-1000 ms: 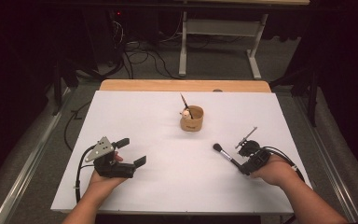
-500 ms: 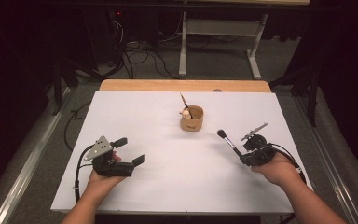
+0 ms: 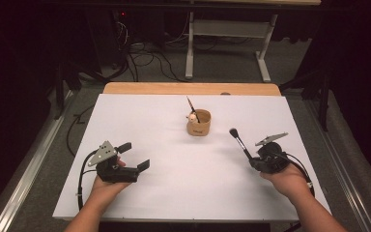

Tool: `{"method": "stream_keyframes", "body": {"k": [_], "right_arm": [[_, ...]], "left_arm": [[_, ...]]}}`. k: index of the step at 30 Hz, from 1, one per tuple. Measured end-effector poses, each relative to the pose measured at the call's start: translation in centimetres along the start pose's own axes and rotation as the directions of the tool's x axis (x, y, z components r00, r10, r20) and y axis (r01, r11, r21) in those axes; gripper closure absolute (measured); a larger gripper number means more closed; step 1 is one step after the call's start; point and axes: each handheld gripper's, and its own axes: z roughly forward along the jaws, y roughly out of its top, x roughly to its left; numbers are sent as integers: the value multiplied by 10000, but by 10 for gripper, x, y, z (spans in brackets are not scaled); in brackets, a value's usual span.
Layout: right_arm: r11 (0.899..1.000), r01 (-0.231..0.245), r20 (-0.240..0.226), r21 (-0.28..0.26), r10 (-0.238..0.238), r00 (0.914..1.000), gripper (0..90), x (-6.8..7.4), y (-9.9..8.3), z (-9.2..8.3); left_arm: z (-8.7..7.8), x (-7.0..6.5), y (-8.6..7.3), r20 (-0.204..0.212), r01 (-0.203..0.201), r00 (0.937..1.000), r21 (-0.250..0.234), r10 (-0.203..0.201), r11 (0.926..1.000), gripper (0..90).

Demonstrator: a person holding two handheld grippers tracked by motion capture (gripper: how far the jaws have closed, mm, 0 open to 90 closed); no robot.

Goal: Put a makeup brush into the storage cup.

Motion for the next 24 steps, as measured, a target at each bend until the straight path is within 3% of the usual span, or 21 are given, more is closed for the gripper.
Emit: {"method": "stream_keyframes", "body": {"k": [9,18,24], "right_arm": [[9945,-240,59,-1022,247,9997,818,2,-8,2],[9777,-568,42,-2023,588,9983,818,0,-16,6],[9607,-573,190,-2717,649,9977,819,4,-18,9]], "left_arm": [[0,0,0,3,5,10000,-27,-5,10000,12],[0,1,0,2,-15,10000,-3,15,10000,12],[1,0,-1,26,-62,10000,56,62,10000,12]]}}
